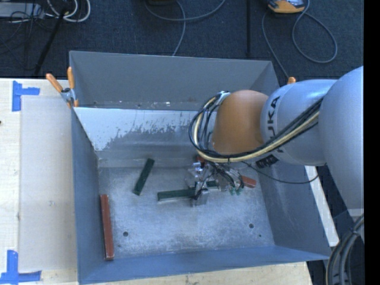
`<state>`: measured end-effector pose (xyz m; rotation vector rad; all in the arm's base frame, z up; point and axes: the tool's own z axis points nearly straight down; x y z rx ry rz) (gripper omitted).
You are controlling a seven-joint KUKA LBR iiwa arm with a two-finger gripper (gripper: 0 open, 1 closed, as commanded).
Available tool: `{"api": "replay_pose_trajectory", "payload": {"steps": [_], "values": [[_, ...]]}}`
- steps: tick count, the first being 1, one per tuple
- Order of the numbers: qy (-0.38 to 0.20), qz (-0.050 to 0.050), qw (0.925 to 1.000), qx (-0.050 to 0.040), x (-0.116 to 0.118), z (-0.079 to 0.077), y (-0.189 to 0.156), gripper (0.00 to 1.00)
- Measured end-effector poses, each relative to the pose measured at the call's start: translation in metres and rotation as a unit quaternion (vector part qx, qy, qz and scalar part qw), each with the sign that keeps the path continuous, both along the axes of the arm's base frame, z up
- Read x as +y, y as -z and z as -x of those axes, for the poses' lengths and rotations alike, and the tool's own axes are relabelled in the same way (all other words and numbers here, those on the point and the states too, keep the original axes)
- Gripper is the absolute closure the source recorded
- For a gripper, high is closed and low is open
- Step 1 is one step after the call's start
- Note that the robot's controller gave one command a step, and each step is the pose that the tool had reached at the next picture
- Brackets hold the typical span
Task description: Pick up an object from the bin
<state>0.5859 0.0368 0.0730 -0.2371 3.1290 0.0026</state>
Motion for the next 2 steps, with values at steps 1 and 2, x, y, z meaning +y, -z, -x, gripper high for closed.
{"api": "replay_pose_trajectory", "payload": {"steps": [1, 2], "values": [[0.017, 0.000, 0.9998, -0.0033, -0.004, -0.004, -0.168, 1.00], [-0.045, 0.002, 0.9990, 0.0047, -0.086, 0.008, -0.100, 1.00]]}}
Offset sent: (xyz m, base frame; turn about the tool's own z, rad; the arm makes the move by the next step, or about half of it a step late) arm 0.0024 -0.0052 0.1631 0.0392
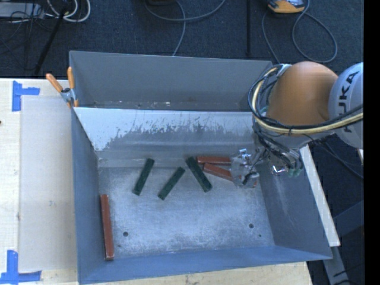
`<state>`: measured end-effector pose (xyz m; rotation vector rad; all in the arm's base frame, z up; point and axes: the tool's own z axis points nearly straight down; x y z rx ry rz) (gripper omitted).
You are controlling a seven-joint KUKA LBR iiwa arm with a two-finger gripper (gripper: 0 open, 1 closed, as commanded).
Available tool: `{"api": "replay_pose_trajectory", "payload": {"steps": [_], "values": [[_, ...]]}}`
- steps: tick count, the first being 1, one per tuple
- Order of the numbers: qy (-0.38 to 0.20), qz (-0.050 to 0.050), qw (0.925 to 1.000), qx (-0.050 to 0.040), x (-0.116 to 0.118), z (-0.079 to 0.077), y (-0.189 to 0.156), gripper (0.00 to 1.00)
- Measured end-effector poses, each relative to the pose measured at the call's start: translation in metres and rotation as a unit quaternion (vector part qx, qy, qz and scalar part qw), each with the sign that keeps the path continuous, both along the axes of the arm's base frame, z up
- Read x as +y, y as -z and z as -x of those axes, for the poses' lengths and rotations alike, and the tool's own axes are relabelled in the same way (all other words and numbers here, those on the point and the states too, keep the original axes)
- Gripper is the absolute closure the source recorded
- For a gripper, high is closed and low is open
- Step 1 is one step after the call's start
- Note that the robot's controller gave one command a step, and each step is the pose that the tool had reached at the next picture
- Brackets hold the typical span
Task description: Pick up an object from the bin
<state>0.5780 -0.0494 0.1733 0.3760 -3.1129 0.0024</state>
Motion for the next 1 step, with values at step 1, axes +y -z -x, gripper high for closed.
{"api": "replay_pose_trajectory", "payload": {"steps": [1], "values": [[-0.002, -0.001, 1.0000, -0.0028, 0.0037, -0.0015, -0.0029, 0.00]]}}
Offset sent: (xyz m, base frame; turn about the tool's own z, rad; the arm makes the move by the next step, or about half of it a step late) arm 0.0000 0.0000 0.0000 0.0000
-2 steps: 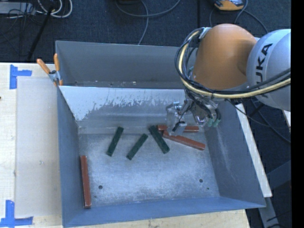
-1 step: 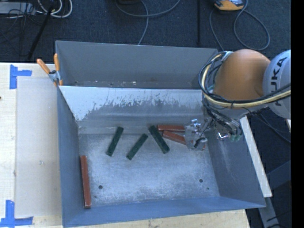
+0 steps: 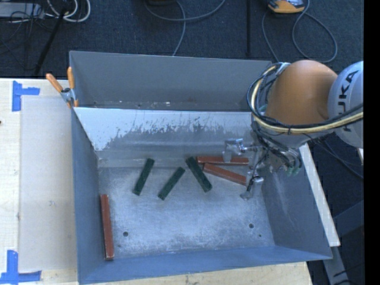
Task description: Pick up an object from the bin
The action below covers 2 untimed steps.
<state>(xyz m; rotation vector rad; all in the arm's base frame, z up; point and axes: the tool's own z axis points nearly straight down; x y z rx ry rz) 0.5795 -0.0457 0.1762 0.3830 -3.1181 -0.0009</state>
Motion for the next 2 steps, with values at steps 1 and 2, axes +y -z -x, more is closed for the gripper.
{"api": "replay_pose_trajectory", "payload": {"steps": [1, 2], "values": [[-0.010, -0.001, 0.9999, -0.0006, 0.052, -0.040, 0.057, 0.00], [0.065, 0.000, 0.9979, 0.0003, 0.019, -0.033, 0.105, 0.00]]}}
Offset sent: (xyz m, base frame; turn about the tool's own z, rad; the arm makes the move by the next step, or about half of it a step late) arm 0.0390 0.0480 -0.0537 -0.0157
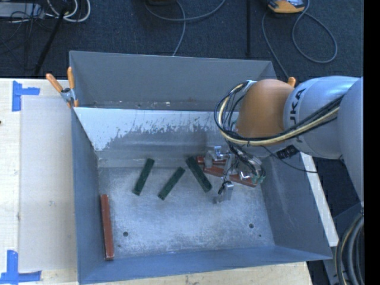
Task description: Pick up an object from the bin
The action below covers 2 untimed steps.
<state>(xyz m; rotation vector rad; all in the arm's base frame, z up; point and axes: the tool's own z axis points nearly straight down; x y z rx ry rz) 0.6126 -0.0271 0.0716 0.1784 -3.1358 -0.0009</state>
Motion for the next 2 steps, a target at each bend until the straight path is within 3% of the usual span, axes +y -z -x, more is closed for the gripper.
{"api": "replay_pose_trajectory", "payload": {"steps": [1, 2], "values": [[0.039, -0.002, 0.9992, -0.0017, 0.118, 0.007, -0.029, 0.00], [-0.089, 0.000, 0.9960, 0.0006, 0.134, 0.007, 0.003, 0.00]]}}
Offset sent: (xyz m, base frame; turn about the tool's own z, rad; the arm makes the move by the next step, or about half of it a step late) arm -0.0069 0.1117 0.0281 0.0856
